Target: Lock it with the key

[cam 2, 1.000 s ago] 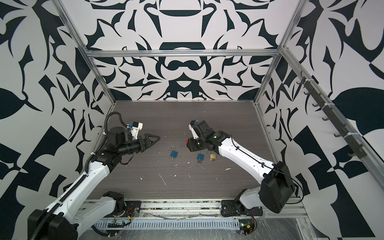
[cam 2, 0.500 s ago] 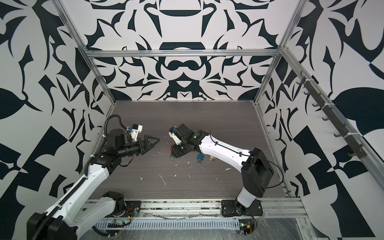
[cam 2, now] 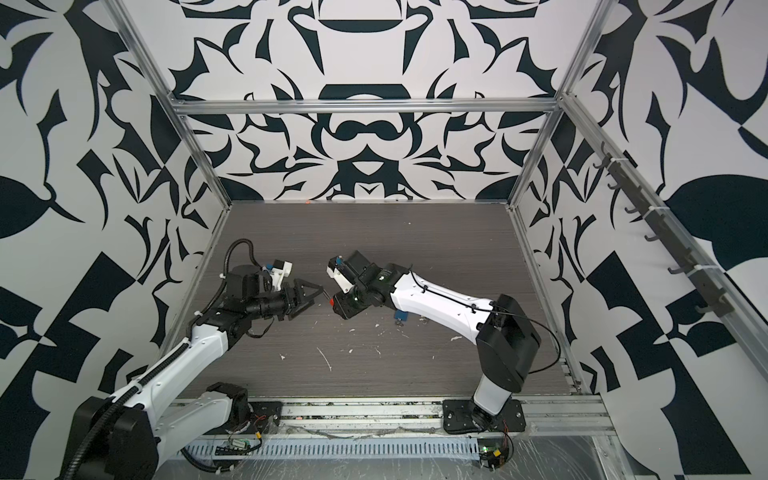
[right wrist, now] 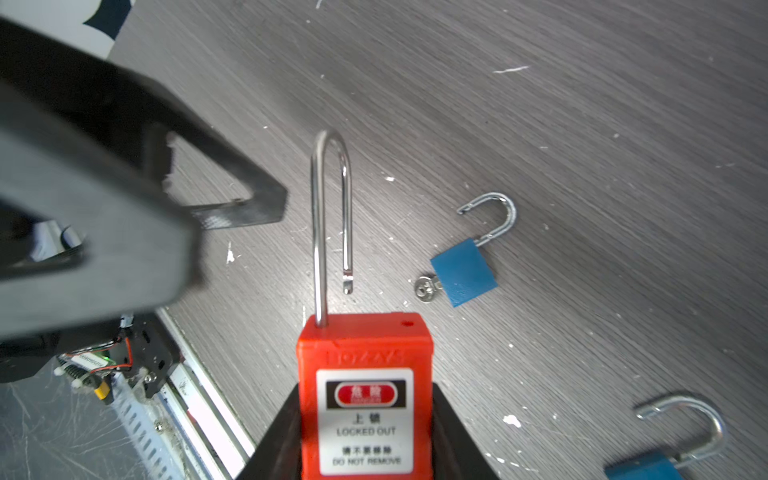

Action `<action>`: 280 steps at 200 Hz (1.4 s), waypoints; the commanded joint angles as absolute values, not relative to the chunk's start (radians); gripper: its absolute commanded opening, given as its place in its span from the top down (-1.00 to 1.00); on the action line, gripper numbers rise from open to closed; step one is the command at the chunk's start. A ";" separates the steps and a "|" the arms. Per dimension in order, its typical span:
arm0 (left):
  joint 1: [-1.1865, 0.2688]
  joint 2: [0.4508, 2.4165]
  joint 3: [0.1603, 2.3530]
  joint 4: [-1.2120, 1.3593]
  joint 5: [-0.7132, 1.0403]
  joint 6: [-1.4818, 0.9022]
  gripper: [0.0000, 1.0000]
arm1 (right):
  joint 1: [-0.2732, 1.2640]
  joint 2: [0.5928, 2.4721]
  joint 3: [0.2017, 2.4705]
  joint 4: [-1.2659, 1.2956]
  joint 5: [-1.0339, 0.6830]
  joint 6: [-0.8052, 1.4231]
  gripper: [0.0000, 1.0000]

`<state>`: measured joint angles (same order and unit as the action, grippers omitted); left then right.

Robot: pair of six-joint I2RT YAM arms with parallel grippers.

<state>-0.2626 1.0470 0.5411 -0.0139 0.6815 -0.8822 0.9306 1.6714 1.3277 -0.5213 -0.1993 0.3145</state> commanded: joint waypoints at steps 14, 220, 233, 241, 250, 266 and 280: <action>-0.267 1.067 0.519 0.082 0.716 -0.920 -0.53 | 0.971 1.704 1.400 -0.488 -0.204 0.290 1.00; -0.267 1.024 0.450 0.195 0.718 -1.006 1.00 | 1.012 1.728 1.443 -0.470 -0.095 0.266 1.00; -0.265 1.002 0.426 0.255 0.688 -1.060 1.00 | 1.013 1.717 1.433 -0.454 -0.078 0.276 0.77; -0.265 0.986 0.413 0.280 0.658 -1.095 1.00 | 1.011 1.707 1.433 -0.449 -0.062 0.286 0.37; -0.265 0.966 0.397 0.314 0.609 -1.146 1.00 | 1.009 1.689 1.433 -0.448 -0.052 0.295 -0.05; -0.265 0.933 0.379 0.376 0.532 -1.219 1.00 | 0.999 1.621 1.391 -0.392 -0.040 0.323 -0.44; -0.265 0.907 0.368 0.416 0.461 -1.282 1.00 | 0.964 1.538 1.316 -0.304 -0.065 0.391 -0.57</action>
